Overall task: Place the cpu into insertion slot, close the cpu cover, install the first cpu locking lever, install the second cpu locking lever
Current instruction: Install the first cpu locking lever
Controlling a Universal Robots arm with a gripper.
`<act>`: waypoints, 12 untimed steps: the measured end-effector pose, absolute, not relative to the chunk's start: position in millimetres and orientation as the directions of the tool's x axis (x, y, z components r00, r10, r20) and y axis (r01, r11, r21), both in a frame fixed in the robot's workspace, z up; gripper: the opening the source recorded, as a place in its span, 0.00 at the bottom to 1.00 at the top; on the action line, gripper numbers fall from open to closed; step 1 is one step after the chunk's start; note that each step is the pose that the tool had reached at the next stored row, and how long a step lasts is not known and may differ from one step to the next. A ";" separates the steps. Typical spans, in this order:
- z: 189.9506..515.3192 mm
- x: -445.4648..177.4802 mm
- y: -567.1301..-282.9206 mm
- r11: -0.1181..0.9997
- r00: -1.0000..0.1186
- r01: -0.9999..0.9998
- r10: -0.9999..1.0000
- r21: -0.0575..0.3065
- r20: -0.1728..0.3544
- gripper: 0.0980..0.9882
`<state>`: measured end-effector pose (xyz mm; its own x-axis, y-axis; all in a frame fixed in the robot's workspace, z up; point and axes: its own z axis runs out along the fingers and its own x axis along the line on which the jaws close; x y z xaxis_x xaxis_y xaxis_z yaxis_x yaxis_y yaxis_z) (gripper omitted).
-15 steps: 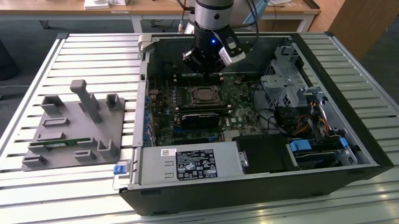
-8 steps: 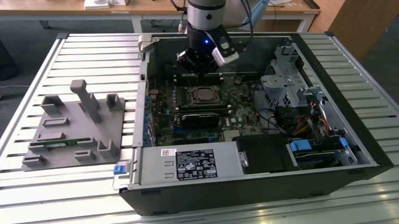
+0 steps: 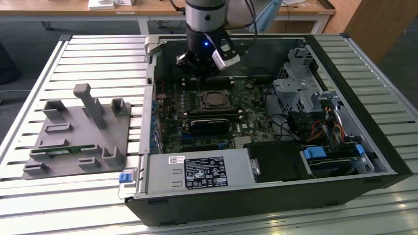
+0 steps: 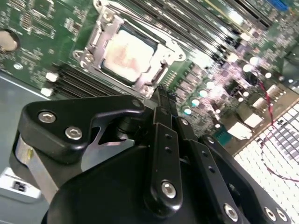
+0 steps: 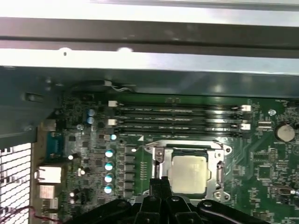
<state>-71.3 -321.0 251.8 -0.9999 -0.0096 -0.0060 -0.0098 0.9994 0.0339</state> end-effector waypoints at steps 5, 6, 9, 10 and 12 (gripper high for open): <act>251.7 -81.0 -320.9 0.999 -1.000 -0.010 -0.010 0.034 -0.010 0.02; 252.0 -81.5 -320.9 0.999 -1.000 -0.010 -0.010 0.034 -0.010 0.02; 252.8 -84.9 -320.9 0.999 -1.000 -0.010 -0.010 0.034 -0.012 0.02; 252.8 -87.2 -320.9 0.999 -1.000 -0.010 -0.009 0.035 -0.012 0.02; 252.8 -90.7 -320.7 0.999 -1.000 -0.006 -0.005 0.035 -0.013 0.02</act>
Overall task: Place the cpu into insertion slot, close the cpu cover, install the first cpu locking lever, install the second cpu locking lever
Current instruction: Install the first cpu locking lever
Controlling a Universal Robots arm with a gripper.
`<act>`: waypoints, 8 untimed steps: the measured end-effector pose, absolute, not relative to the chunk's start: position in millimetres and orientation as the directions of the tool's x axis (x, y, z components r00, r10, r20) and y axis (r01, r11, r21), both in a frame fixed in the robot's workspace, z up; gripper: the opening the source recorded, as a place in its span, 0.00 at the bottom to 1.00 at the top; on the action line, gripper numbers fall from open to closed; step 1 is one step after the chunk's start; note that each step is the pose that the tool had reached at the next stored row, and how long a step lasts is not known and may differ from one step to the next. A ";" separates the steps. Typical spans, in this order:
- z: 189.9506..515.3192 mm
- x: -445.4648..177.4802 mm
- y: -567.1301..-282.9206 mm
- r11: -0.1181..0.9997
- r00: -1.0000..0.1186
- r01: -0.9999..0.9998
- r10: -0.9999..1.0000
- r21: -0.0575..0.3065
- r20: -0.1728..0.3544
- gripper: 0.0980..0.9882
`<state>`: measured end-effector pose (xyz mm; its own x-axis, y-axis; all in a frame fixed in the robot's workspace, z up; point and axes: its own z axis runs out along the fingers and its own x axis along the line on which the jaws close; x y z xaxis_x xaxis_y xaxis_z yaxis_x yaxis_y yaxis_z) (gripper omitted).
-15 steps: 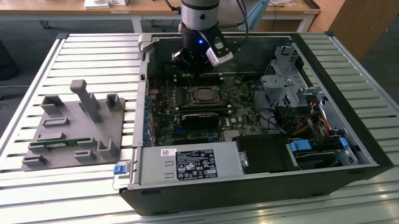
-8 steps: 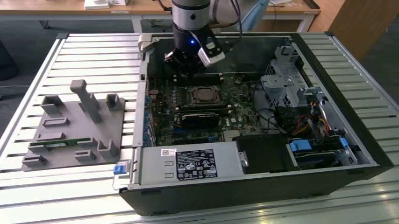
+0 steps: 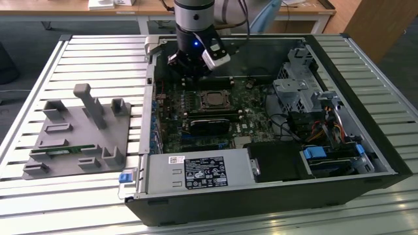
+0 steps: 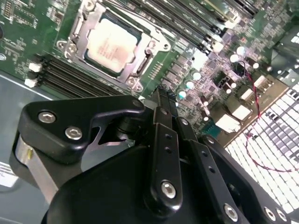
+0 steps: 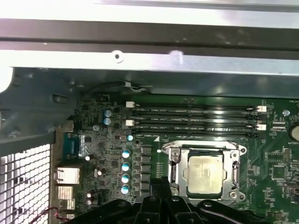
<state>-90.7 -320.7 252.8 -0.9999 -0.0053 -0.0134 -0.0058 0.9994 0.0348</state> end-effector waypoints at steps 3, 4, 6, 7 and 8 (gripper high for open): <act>252.8 -94.4 -319.1 0.999 -1.000 0.000 0.000 0.035 -0.014 0.02; 252.8 -95.1 -318.3 0.999 -1.000 0.000 0.000 0.036 -0.014 0.02; 252.8 -96.0 -316.0 0.999 -1.000 0.000 0.001 0.040 -0.014 0.02; 252.8 -96.6 -314.8 0.999 -1.000 0.000 0.001 0.041 -0.014 0.02; 252.8 -97.3 -313.6 0.999 -1.000 0.000 0.001 0.042 -0.014 0.02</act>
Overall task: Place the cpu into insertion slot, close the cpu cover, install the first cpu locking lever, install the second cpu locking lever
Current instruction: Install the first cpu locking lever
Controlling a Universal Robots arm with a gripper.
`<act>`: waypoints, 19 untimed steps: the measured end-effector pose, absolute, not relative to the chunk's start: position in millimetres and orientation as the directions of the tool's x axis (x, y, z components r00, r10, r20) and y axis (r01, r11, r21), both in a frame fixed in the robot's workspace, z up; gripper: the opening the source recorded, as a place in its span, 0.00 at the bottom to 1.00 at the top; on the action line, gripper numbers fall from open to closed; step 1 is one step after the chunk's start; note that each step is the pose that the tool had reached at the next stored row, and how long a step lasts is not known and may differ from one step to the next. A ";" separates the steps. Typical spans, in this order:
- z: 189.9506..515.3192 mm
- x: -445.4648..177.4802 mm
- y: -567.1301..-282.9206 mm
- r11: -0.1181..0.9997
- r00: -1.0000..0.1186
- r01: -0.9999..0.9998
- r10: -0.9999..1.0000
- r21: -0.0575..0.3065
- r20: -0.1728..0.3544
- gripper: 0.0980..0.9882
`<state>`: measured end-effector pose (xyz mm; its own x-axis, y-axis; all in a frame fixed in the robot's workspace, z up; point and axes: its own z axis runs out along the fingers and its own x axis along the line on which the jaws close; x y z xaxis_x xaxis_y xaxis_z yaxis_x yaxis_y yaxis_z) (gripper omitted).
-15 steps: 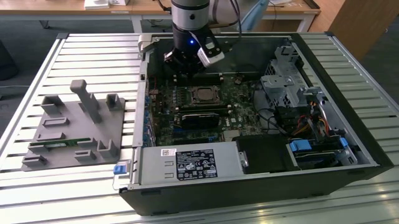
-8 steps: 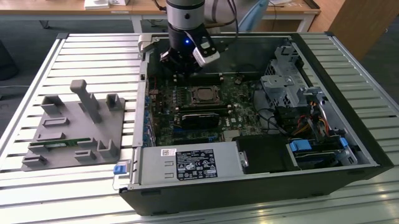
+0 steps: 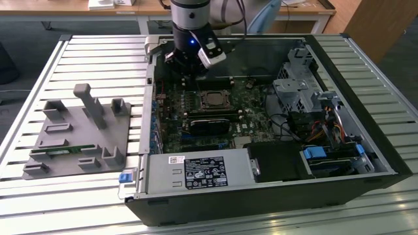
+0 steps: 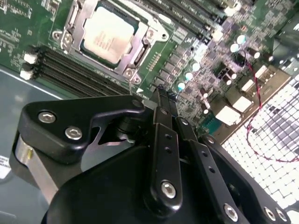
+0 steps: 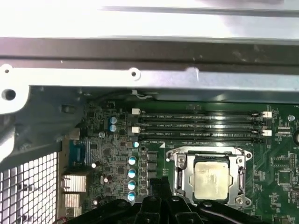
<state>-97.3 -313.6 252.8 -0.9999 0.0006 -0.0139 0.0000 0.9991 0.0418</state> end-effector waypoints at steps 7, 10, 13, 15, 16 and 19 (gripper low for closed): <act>252.8 -101.4 -305.2 0.999 -1.000 0.000 0.001 0.042 -0.014 0.02; 252.8 -101.6 -299.9 0.999 -1.000 0.000 0.001 0.042 -0.014 0.02; 252.8 -101.6 -295.6 0.999 -1.000 0.000 0.001 0.042 -0.014 0.02; 252.8 -101.5 -294.8 0.999 -1.000 0.000 0.001 0.042 -0.014 0.02; 252.8 -101.1 -294.6 0.999 -1.000 0.000 0.000 0.042 -0.014 0.02; 252.8 -96.9 -294.4 0.999 -1.000 0.000 0.001 0.042 -0.014 0.02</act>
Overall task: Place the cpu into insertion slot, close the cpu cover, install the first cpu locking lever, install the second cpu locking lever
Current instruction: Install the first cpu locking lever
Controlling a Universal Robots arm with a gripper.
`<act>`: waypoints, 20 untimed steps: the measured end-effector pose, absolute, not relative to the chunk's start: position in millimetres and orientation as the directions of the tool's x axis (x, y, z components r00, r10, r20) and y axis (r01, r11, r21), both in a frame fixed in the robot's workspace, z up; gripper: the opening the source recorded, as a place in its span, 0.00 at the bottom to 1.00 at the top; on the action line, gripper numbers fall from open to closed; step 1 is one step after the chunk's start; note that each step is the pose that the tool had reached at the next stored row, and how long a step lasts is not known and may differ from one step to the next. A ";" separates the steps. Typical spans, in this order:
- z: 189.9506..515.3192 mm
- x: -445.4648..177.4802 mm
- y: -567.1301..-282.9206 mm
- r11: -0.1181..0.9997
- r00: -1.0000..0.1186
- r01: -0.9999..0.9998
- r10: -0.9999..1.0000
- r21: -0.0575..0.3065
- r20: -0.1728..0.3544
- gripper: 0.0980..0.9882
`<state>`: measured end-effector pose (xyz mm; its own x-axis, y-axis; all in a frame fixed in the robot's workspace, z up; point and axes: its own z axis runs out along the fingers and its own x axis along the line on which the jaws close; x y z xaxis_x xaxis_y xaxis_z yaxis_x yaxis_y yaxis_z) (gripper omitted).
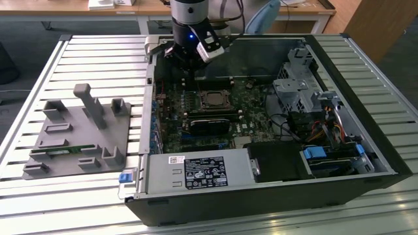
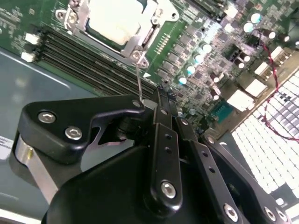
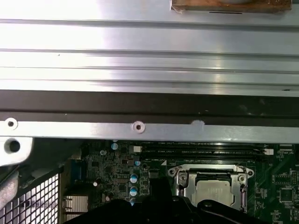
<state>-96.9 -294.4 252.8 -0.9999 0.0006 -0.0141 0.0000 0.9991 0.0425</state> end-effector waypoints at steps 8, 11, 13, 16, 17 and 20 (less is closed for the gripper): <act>252.8 -71.9 -294.4 0.999 -1.000 0.000 0.001 0.043 -0.014 0.02; 252.8 -61.1 -294.4 0.999 -1.000 0.000 0.001 0.043 -0.014 0.02; 252.7 -56.9 -294.5 0.999 -1.000 0.000 0.001 0.043 -0.014 0.02; 252.5 -56.5 -294.5 0.998 -1.000 0.000 0.001 0.062 -0.014 0.02; 252.3 -56.5 -294.7 0.997 -1.000 0.000 0.001 0.077 -0.014 0.02; 250.8 -56.5 -294.7 0.996 -1.000 0.000 0.001 0.094 -0.014 0.02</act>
<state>-56.5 -294.7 250.8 -0.9999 0.0012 -0.0140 -0.0001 0.9955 0.0944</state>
